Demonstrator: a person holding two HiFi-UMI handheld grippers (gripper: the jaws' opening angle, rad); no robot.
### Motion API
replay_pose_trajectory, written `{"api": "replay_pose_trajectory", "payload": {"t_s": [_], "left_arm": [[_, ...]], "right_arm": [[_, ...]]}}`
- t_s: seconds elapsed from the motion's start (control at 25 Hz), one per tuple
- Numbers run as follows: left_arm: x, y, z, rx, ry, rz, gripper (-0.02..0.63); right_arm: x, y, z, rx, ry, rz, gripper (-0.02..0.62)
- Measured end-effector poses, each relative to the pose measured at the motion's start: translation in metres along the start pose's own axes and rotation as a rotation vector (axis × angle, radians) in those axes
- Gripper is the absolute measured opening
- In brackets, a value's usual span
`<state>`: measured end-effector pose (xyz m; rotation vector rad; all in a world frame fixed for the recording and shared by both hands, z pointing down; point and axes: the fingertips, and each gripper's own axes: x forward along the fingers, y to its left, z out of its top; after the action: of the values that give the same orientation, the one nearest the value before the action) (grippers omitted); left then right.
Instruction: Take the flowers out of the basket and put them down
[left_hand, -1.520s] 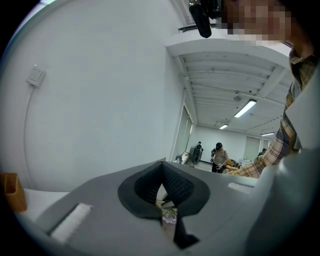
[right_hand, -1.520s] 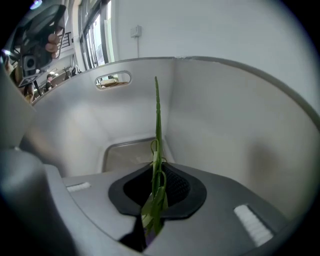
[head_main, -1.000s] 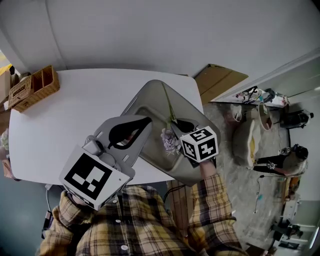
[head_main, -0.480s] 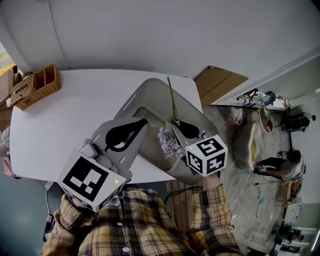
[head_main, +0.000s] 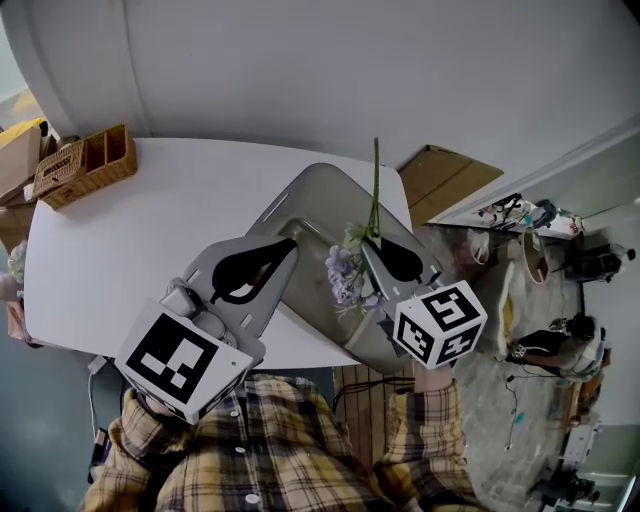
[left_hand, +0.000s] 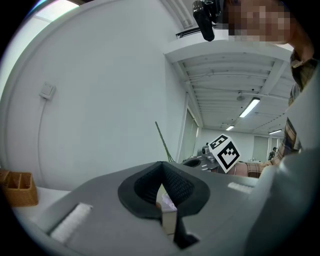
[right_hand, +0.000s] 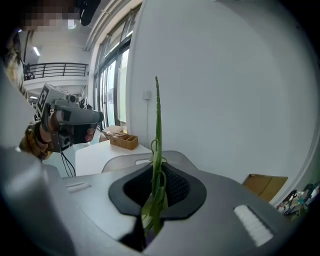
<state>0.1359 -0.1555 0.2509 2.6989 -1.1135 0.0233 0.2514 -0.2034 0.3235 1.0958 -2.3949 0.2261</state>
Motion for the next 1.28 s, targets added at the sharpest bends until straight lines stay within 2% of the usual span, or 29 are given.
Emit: {"api": "replay_pose_trajectory", "payload": {"t_s": [0.28, 0.56, 0.84, 1.08, 1.28], "left_arm": [[-0.028, 0.024, 0.005, -0.004, -0.020, 0.025, 0.014], [-0.074, 0.067, 0.017, -0.006, -0.030, 0.059, 0.014], [-0.114, 0.107, 0.018, -0.002, -0.025, 0.054, 0.014], [-0.142, 0.133, 0.023, -0.008, -0.026, 0.070, 0.014], [-0.171, 0.161, 0.024, -0.006, -0.028, 0.114, 0.014]], "right_arm": [[0.006, 0.018, 0.032, -0.024, -0.040, -0.006, 0.041], [0.020, 0.053, 0.079, -0.050, -0.085, -0.011, 0.043], [0.043, 0.093, 0.118, -0.055, -0.123, -0.017, 0.043], [0.068, 0.128, 0.146, -0.078, -0.133, 0.011, 0.042], [0.103, 0.167, 0.154, -0.110, -0.113, 0.065, 0.043]]}}
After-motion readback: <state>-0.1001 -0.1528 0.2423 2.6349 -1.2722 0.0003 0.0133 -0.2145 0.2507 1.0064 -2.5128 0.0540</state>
